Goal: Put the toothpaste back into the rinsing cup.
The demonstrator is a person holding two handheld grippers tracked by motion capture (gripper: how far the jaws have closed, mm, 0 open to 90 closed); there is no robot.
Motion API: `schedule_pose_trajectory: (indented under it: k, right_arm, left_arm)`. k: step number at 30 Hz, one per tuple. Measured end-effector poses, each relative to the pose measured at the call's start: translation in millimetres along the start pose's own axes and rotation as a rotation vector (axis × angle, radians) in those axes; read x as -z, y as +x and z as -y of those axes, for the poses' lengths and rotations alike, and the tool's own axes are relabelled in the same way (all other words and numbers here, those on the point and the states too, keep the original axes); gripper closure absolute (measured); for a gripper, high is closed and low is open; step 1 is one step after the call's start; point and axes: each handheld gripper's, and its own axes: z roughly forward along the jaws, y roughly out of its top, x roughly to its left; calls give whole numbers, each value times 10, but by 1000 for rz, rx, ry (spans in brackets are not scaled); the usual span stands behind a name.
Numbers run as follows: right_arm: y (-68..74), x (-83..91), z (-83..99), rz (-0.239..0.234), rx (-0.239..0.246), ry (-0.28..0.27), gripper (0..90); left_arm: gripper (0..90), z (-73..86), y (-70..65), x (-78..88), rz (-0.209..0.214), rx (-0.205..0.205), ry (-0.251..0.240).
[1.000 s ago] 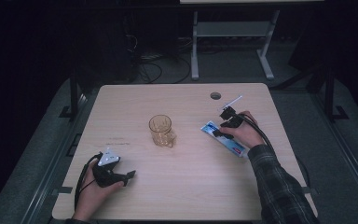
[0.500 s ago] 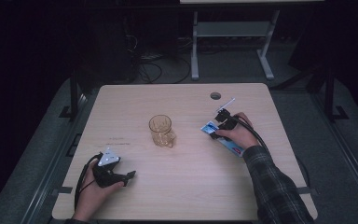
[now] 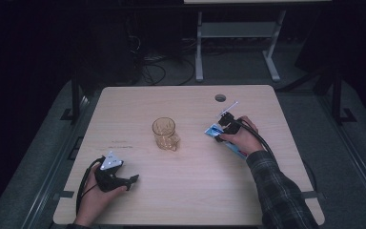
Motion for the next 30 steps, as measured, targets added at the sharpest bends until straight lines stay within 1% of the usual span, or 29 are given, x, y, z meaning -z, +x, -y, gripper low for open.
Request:
schedule_pose_trajectory:
  k: [5,7,9,11,13,14,16,21,23,25,27,30]
  right_arm:
    - [6,15,-10,0,-5,11,599]
    - [-9,46,-11,-5,-10,7,648]
    - [-13,57,-12,-5,-15,7,657]
    - [-18,71,-12,-16,-16,6,673]
    - [-29,83,-7,-38,-22,0,689]
    - [-29,83,-7,-38,-22,0,689]
    - [-38,97,3,-69,-41,-16,702]
    - [-22,113,2,-86,-41,-32,710]
    - [-31,143,1,-99,-51,-54,711]
    - [-54,215,10,-117,-72,-94,714]
    - [-57,234,13,-118,-78,-101,714]
    - [-80,325,35,-124,-88,-133,717]
  left_arm:
    - [135,0,-1,0,0,0,0]
    - [135,0,0,0,0,0,0]
    - [134,0,0,0,0,0,0]
    - [134,0,0,0,0,0,0]
    - [134,0,-1,0,0,1,-1]
    - [134,0,-1,0,0,1,-1]
    - [135,0,-1,0,0,0,0]
    - [134,0,0,0,0,0,0]
    - [134,0,-2,-1,1,1,-1]
    - [134,0,-2,0,1,0,-1]
    - [134,0,-2,-1,1,0,-1]
    - [135,0,-2,-1,1,0,-1]
